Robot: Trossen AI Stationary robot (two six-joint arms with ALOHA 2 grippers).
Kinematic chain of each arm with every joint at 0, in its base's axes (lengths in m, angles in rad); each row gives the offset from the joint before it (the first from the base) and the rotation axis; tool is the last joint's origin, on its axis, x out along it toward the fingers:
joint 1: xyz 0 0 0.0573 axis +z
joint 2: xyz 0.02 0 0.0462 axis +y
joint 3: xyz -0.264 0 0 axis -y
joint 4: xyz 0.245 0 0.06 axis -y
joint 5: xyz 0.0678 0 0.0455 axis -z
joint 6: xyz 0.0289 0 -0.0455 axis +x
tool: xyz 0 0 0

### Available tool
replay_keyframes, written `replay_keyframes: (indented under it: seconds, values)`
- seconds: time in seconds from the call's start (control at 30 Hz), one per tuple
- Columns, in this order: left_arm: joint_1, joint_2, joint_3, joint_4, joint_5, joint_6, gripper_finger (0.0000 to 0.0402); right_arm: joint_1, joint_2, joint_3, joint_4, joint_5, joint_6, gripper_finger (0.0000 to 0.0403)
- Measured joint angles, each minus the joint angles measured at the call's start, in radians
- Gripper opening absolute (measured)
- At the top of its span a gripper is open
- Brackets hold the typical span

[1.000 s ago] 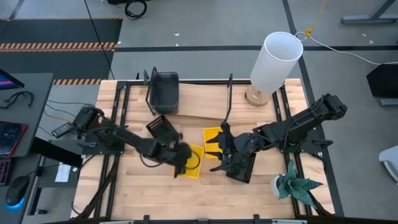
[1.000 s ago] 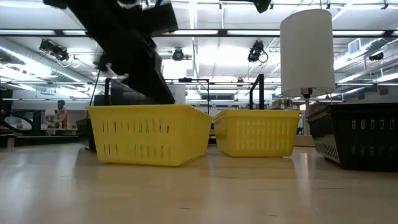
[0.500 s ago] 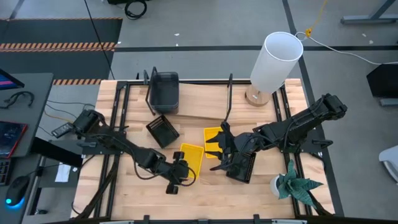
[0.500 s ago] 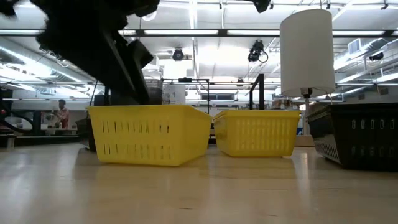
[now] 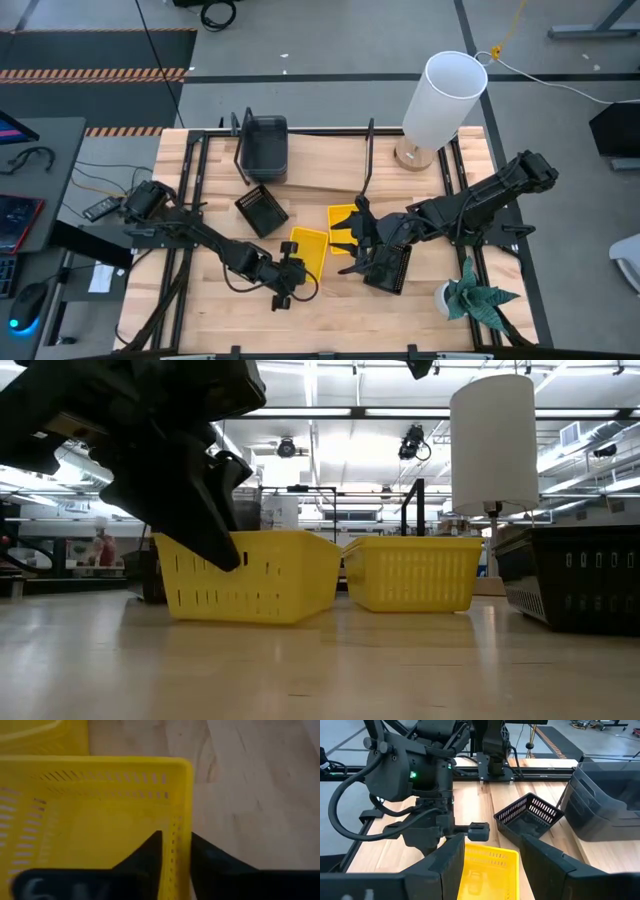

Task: Stack baskets on shelf by color
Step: Stack the bottom yellow bin on top of the top yellow bin

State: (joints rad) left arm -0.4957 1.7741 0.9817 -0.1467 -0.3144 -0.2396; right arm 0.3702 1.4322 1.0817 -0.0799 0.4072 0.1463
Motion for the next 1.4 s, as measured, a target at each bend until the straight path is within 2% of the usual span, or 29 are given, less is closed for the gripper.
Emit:
replay_keyframes:
  seconds: [0.17, 0.4, 0.53, 0.67, 0.83, 0.9, 1.2, 1.4]
  values:
    - [0.002, -0.001, 0.000, -0.005, 0.040, 0.010, 0.0013, 0.000, 0.000, 0.000, 0.000, 0.000, 0.000, 0.0195]
    - [-0.003, -0.077, 0.001, -0.066, 0.048, 0.016, 0.0014, 0.000, 0.000, 0.000, -0.001, 0.000, 0.000, 0.0195]
    - [-0.002, -0.143, 0.000, -0.143, 0.006, -0.013, 0.0009, 0.000, -0.004, 0.000, -0.016, 0.001, -0.008, 0.0195]
    - [-0.003, -0.210, 0.000, -0.177, -0.039, -0.018, 0.0014, 0.005, -0.043, 0.000, -0.049, 0.049, -0.009, 0.0195]
    - [0.003, -0.259, 0.000, -0.077, -0.154, 0.058, 0.0012, 0.015, -0.114, 0.000, -0.056, 0.120, -0.022, 0.0195]
    - [0.017, -0.261, 0.000, -0.016, -0.170, 0.090, 0.0012, 0.016, -0.148, 0.001, -0.054, 0.140, -0.032, 0.0195]
    - [0.114, -0.212, 0.001, 0.345, -0.168, 0.151, 0.0014, 0.016, -0.255, 0.001, -0.048, 0.234, -0.102, 0.0195]
    - [0.182, -0.098, 0.001, 0.517, -0.075, 0.114, 0.0014, 0.023, -0.263, -0.033, -0.006, 0.285, -0.141, 0.0195]
